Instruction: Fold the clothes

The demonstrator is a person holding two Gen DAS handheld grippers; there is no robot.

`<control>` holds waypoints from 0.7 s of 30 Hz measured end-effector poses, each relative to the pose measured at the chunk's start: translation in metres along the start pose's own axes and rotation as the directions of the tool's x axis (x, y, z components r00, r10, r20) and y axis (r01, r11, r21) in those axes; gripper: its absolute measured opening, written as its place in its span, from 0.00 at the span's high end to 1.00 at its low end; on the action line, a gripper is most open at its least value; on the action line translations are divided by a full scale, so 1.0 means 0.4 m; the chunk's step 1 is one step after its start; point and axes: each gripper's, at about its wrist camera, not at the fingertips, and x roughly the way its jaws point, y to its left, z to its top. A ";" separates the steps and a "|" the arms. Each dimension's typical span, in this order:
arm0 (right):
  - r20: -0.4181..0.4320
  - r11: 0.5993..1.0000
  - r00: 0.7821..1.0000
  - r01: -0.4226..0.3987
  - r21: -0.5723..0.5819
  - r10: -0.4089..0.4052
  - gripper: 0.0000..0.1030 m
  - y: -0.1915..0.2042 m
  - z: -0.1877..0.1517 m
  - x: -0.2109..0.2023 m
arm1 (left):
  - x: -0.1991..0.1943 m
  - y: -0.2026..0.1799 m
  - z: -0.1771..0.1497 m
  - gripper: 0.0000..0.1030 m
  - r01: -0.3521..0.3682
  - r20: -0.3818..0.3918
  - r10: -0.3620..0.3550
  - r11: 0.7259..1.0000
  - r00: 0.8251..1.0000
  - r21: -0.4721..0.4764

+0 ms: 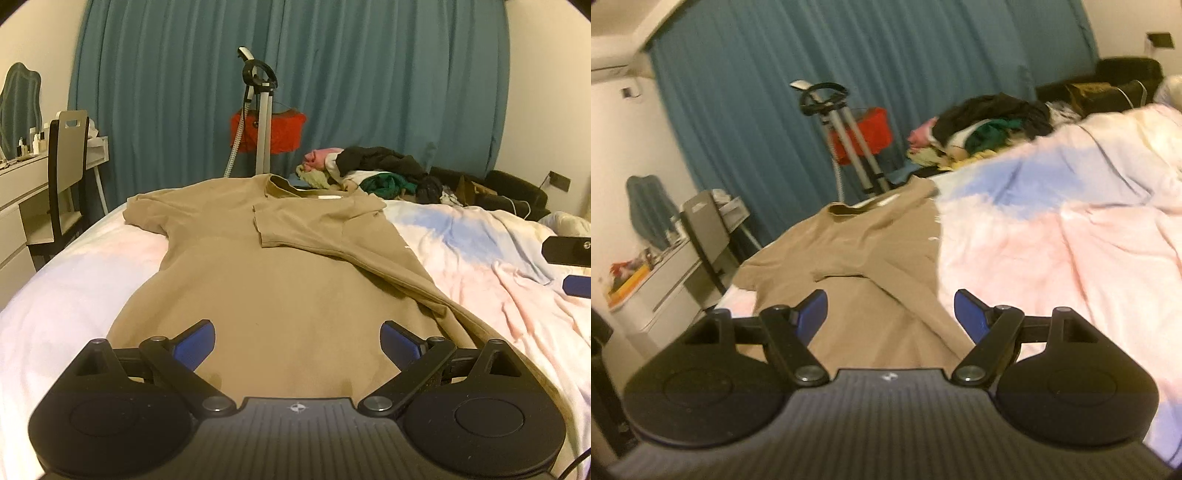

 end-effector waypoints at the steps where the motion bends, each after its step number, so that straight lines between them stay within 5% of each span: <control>1: 0.006 1.000 1.000 0.002 0.009 -0.002 0.25 -0.009 0.003 -0.006 | -0.004 -0.002 0.000 0.06 0.004 0.000 -0.004 1.000 1.000 -0.005; 14: 0.057 0.995 0.998 -0.001 0.101 -0.004 0.25 -0.111 0.061 -0.057 | -0.014 -0.126 0.006 0.07 0.085 -0.067 -0.082 0.996 0.994 0.032; 21: 0.032 0.982 0.998 -0.054 0.181 0.049 0.24 -0.156 0.066 -0.049 | 0.035 -0.243 -0.003 0.11 0.214 -0.210 -0.220 0.976 0.953 -0.050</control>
